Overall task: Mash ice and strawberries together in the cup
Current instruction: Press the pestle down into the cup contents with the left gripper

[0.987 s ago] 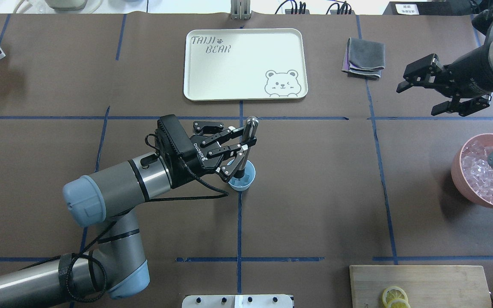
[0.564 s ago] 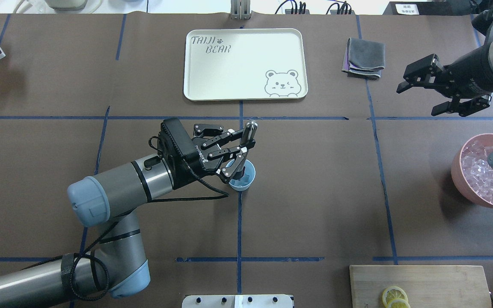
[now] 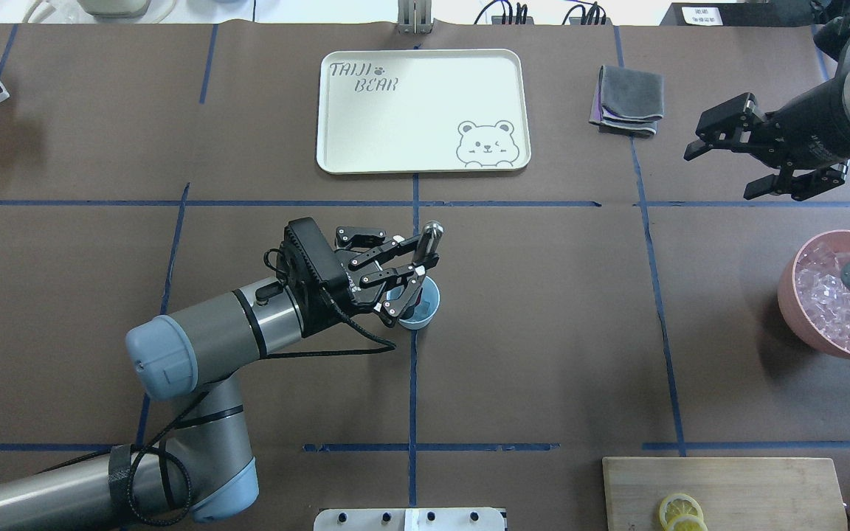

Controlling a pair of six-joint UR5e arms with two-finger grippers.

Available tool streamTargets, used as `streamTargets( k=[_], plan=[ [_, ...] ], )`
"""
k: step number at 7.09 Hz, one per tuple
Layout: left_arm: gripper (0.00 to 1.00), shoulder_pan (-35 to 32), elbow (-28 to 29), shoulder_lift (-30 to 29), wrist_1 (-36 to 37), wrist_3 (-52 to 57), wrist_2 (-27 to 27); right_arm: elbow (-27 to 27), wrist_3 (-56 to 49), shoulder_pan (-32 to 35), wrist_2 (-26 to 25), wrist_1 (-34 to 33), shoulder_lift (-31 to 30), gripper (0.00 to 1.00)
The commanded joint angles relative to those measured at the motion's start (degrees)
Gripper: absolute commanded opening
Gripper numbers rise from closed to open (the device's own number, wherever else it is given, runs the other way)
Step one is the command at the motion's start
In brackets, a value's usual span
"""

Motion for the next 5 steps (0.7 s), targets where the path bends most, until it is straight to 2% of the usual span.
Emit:
streamTargets(
  k=[1,5],
  plan=[
    [0.0,0.4,0.2,0.2,0.0,0.0,0.6,0.1,0.0,-0.1,0.0,0.0,0.0,1.0],
    [0.0,0.5,-0.6,-0.5,0.3,0.1,0.5,0.1,0.0,0.0,0.0,0.0,0.0,1.0]
  ],
)
